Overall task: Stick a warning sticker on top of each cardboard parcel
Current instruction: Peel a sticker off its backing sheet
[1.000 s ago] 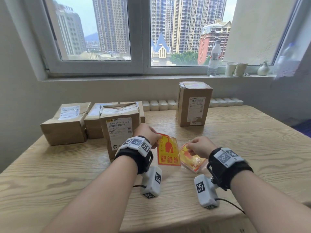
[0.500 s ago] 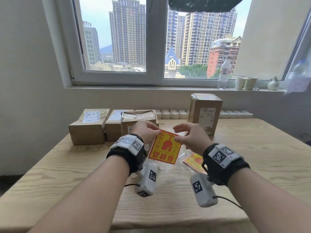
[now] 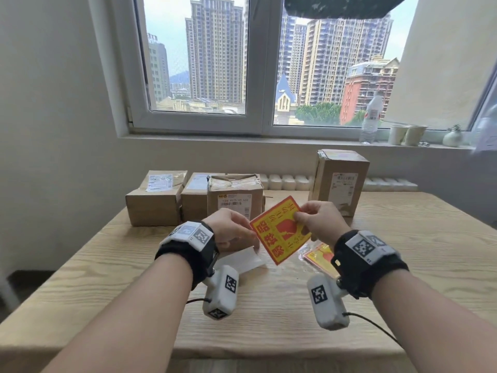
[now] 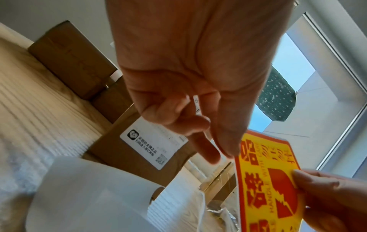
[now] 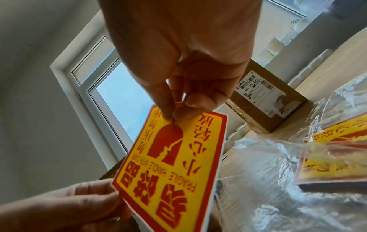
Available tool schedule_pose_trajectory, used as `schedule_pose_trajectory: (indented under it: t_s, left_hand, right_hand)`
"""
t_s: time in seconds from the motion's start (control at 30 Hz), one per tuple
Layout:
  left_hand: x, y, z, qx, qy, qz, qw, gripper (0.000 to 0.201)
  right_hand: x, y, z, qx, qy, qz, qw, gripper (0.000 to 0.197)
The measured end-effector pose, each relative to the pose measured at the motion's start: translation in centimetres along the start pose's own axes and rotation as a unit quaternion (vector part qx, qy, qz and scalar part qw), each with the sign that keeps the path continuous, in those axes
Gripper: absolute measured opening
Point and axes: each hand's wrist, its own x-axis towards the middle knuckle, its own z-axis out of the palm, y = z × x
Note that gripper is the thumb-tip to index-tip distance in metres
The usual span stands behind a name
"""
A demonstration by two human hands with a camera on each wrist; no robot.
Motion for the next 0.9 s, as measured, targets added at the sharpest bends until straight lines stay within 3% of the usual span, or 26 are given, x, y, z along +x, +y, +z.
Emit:
schedule_pose_trajectory:
  t_s: [0.13,0.23,0.3,0.4,0.53,0.67,0.9]
  left_hand:
    - [0.6,-0.1,0.2,-0.114,0.072,0.024,0.991,0.009]
    - [0.9,0.4,0.8,-0.150,0.094,0.037,0.983,0.002]
    - [1.1,0.6,1.3,-0.133,0.101,0.046,0.985,0.005]
    - [1.4,0.7,1.8,-0.090,0.097,0.065,0.989,0.002]
    - [1.6,0.6,1.9,-0.074,0.104,0.070,0.989,0.008]
    - [1.6,0.8,2.0,-0.060,0.092,0.070,0.991,0.015]
    - [1.6,1.3,2.2,-0.069,0.073,0.076,0.992,0.014]
  right_hand:
    - [0.0,0.7,0.4,-0.025,-0.022,0.026,0.999,0.007]
    - [-0.1,1.3,1.0,-0.035,-0.010,0.021,0.999,0.020]
    - [-0.1,1.4,1.3,-0.031,0.025,-0.012,0.999,0.027]
    - [-0.1,0.9,1.3,-0.072,0.036,-0.056,0.995,0.022]
    - [-0.6,0.1,0.8,-0.198,0.031,-0.058,0.978,0.011]
    - [-0.7,-0.3,1.0,-0.245,0.015,-0.040,0.969,0.015]
    - [-0.2,0.2,1.8,-0.112,-0.020,-0.051,0.992,0.012]
